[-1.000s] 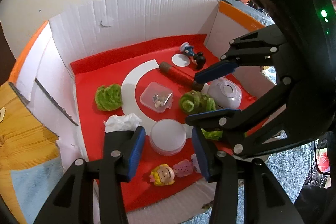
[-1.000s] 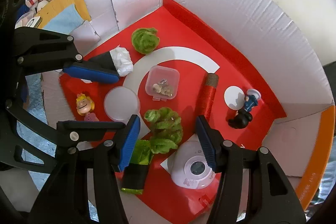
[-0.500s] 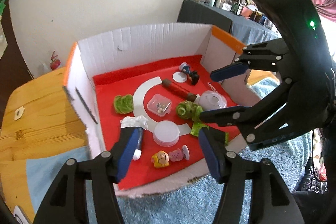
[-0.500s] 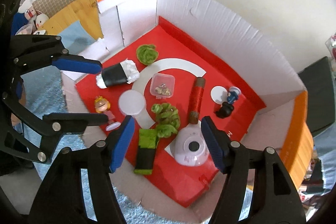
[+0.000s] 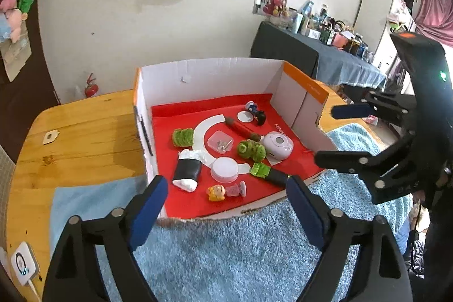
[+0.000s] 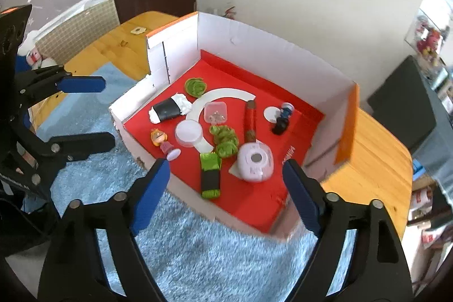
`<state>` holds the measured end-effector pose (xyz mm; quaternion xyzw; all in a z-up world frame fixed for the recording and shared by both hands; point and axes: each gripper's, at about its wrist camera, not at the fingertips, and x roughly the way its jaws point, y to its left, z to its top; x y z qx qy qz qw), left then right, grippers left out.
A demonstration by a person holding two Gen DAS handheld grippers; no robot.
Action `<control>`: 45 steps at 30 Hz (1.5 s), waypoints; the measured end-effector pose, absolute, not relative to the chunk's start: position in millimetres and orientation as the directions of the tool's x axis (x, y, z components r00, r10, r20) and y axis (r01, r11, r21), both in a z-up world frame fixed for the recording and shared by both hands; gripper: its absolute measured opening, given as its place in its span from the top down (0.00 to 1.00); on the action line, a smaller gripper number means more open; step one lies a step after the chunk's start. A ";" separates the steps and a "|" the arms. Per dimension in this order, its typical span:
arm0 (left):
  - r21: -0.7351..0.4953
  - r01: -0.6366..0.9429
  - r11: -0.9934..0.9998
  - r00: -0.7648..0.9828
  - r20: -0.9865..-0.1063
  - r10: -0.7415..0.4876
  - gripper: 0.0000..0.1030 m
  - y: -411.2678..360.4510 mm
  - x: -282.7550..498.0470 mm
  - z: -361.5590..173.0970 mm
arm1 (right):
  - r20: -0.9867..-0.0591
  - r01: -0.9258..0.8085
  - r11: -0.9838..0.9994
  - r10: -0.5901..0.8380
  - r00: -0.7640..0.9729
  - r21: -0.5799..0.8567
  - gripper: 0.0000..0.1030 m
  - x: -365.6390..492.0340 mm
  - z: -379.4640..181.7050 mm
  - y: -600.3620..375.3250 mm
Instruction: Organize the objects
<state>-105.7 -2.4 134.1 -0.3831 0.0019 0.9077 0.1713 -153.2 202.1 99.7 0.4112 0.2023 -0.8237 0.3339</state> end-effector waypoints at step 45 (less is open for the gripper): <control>-0.029 -0.003 -1.000 -0.609 -0.793 0.025 0.00 7.1 -62.4 15.2 | -0.792 0.270 -0.963 -0.163 -0.588 -0.003 0.00 -82.1 -1.8 262.3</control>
